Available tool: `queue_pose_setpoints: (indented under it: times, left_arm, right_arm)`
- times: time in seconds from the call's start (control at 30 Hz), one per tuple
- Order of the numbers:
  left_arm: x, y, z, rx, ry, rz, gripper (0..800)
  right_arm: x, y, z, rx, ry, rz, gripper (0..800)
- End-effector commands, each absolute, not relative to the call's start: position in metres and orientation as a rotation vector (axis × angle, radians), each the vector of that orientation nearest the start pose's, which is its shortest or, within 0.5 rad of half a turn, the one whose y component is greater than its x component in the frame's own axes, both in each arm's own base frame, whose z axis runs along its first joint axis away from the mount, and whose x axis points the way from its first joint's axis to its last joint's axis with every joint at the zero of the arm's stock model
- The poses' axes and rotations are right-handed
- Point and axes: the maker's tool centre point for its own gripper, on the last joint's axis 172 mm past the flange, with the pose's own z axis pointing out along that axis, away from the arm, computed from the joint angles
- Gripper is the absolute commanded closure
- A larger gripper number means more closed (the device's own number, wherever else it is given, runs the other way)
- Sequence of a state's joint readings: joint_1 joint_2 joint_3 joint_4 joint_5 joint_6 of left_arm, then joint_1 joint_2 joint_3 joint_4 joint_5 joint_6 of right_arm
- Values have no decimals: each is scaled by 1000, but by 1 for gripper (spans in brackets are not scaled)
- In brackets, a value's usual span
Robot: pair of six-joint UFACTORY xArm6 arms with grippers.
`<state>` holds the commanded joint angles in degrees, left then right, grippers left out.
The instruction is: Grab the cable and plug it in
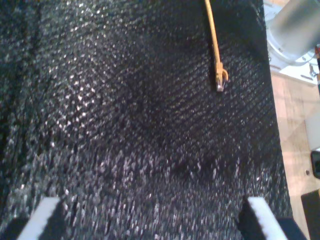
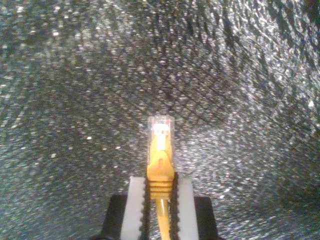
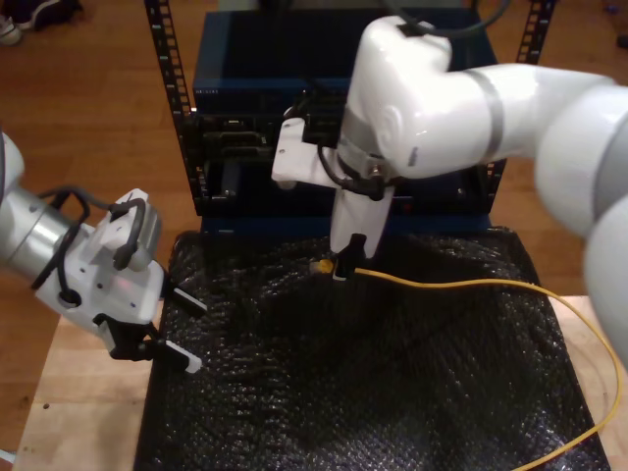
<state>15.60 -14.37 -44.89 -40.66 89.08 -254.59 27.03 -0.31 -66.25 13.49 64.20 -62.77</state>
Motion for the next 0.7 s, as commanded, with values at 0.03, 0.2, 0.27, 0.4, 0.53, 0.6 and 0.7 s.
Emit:
queue_pose_setpoints:
  times: [0.03,0.2,0.27,0.4,0.53,0.6,0.7]
  left_arm:
    - [317,-95,232,1808,-1471,439,0]
    - [325,-108,241,1777,-1509,455,0]
    - [331,-111,245,1768,-1512,466,1]
    - [344,-130,253,1716,-1505,513,1]
    - [357,-151,268,1655,-1547,589,2]
    - [363,-159,273,1626,-1567,616,2]
    - [374,-165,281,1613,-1547,653,2]
  right_arm:
    - [406,262,228,-2178,-1953,-159,793]
    - [386,248,239,-2131,-1878,-175,793]
    - [381,247,243,-2113,-1870,-186,793]
    - [370,250,249,-2087,-1835,-181,793]
    - [367,253,253,-2076,-1807,-183,793]
    - [367,257,256,-2070,-1793,-195,793]
    - [368,259,261,-2066,-1786,-212,793]
